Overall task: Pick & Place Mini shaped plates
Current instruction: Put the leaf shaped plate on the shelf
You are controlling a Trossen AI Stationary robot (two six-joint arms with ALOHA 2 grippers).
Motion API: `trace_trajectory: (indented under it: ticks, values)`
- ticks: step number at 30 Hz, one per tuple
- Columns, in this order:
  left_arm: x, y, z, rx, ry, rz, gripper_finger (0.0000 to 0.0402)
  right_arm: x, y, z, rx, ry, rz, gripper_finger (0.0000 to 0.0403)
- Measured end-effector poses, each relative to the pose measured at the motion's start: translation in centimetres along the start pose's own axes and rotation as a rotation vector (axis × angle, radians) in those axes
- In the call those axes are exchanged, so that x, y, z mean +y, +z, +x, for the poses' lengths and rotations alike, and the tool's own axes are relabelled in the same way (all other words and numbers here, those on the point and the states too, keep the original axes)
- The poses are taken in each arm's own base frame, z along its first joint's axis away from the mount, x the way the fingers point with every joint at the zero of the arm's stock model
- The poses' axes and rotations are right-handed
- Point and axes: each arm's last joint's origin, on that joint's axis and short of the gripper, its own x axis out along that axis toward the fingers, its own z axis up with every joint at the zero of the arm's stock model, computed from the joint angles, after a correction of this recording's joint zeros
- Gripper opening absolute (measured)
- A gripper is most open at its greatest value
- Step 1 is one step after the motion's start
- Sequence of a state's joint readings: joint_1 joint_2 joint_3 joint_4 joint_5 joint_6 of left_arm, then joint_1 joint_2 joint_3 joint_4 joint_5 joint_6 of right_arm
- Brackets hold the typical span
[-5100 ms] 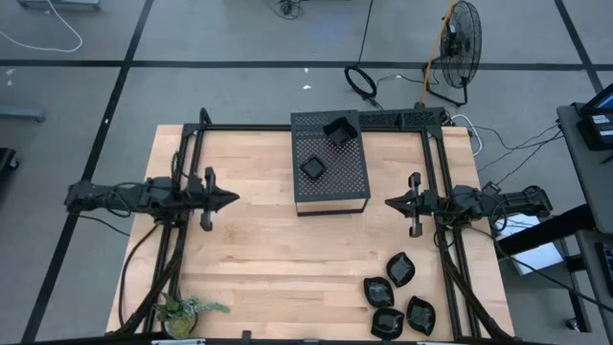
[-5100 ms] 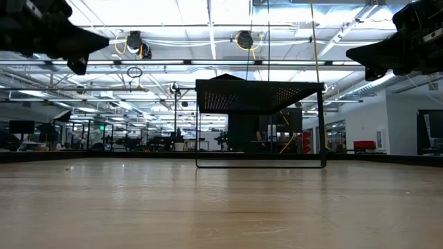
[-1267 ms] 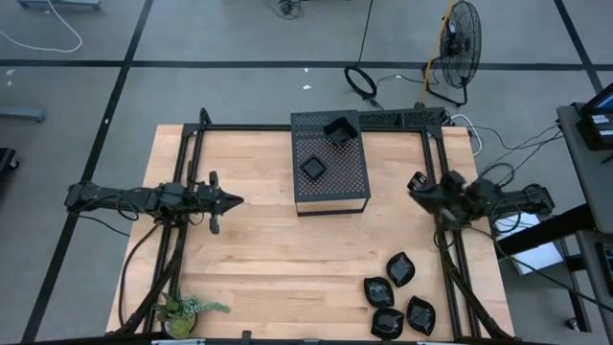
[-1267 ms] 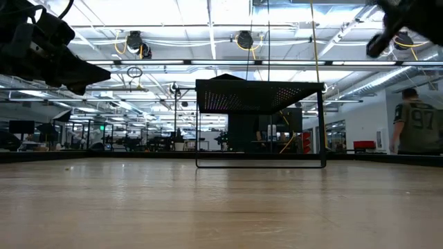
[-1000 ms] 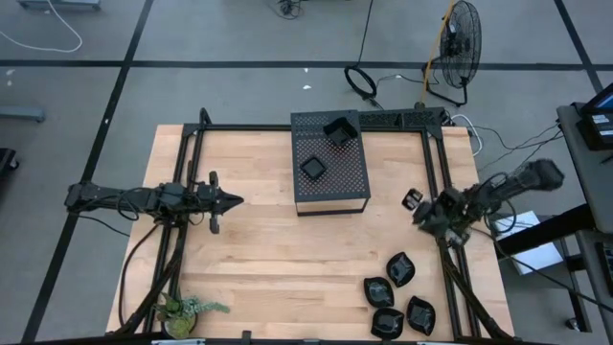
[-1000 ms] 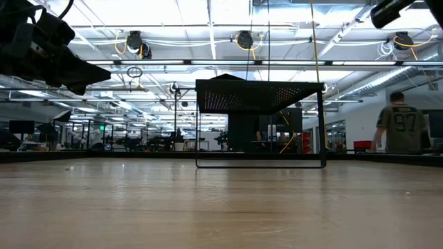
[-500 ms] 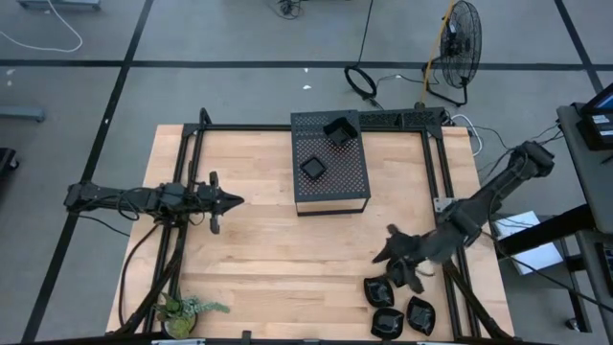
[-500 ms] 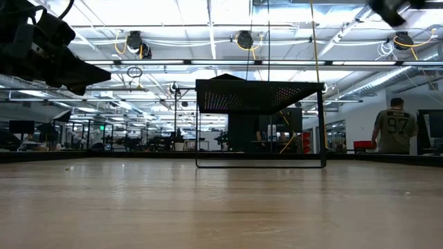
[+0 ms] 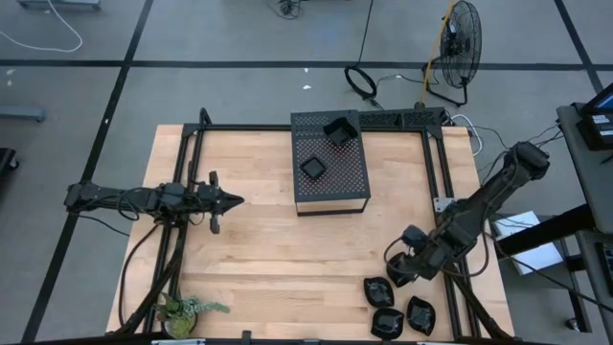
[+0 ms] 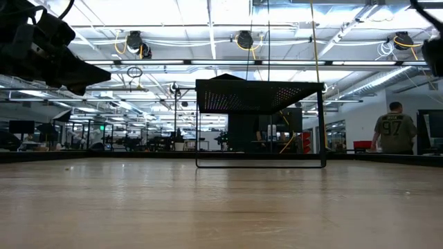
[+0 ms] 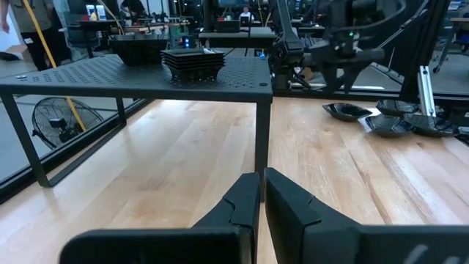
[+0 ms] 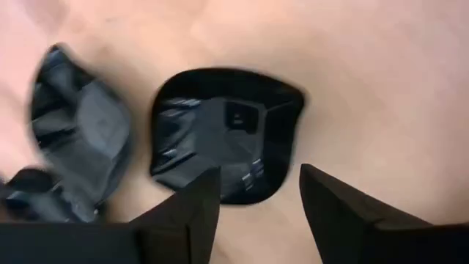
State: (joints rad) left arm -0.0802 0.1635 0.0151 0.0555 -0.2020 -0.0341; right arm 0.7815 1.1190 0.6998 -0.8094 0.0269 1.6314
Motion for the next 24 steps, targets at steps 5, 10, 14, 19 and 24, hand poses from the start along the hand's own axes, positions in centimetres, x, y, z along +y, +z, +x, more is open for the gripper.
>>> trace_trajectory:
  ticks: [5, 10, 14, 19, 24]
  values:
    - [0.0, 0.0, 0.0, 0.0, 0.0, 0.0, 0.0026, -1.3, 0.0, 2.0, 0.003, -0.011, 0.04, 0.016]
    - [0.0, 0.0, 0.0, 0.0, 0.0, 0.0, 0.0026, -2.4, 0.1, 3.1, 0.002, -0.035, 0.062, 0.015]
    - [0.0, 0.0, 0.0, 0.0, 0.0, 0.0, 0.0026, -2.5, 0.1, 3.2, -0.001, -0.039, 0.058, 0.0139]
    - [0.0, 0.0, 0.0, 0.0, 0.0, 0.0, 0.0026, -2.5, 0.1, 3.2, -0.005, -0.039, 0.052, 0.0115]
    - [0.0, 0.0, 0.0, 0.0, 0.0, 0.0, 0.0026, -2.5, 0.3, 3.2, -0.074, -0.034, 0.021, 0.0069]
